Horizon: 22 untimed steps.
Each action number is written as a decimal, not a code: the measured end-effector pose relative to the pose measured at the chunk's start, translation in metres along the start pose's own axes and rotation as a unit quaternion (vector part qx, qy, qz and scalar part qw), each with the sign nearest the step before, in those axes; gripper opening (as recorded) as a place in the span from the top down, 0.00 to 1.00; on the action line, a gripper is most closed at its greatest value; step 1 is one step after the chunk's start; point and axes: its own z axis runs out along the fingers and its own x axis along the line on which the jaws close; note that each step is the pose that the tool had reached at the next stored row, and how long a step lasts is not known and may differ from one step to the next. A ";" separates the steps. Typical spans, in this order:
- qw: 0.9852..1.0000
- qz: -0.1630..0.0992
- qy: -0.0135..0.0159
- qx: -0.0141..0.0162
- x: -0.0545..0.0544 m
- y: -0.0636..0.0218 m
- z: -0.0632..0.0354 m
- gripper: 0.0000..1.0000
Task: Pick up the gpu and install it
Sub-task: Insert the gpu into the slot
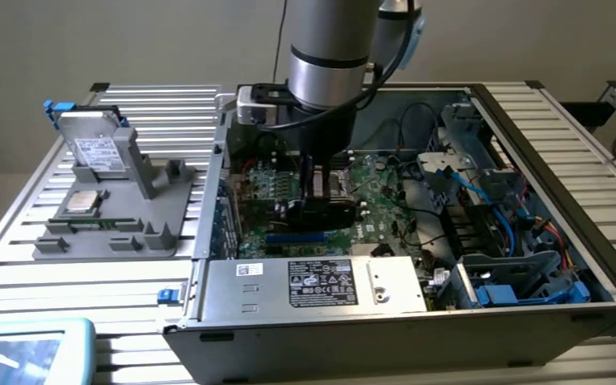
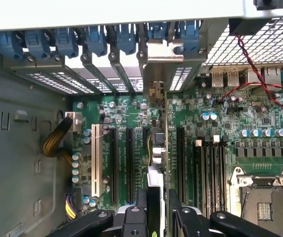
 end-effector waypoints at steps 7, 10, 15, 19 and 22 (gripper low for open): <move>1.000 0.000 0.000 0.000 0.000 0.0014 0.0034 0.73; 1.000 0.000 0.000 0.000 0.000 0.0022 0.0057 0.73; 1.000 0.000 0.000 0.000 0.000 0.0040 0.0092 0.73; 1.000 0.000 0.000 0.000 -0.001 0.0048 0.0100 0.73; 1.000 0.000 0.000 0.000 -0.001 0.0049 0.0105 0.73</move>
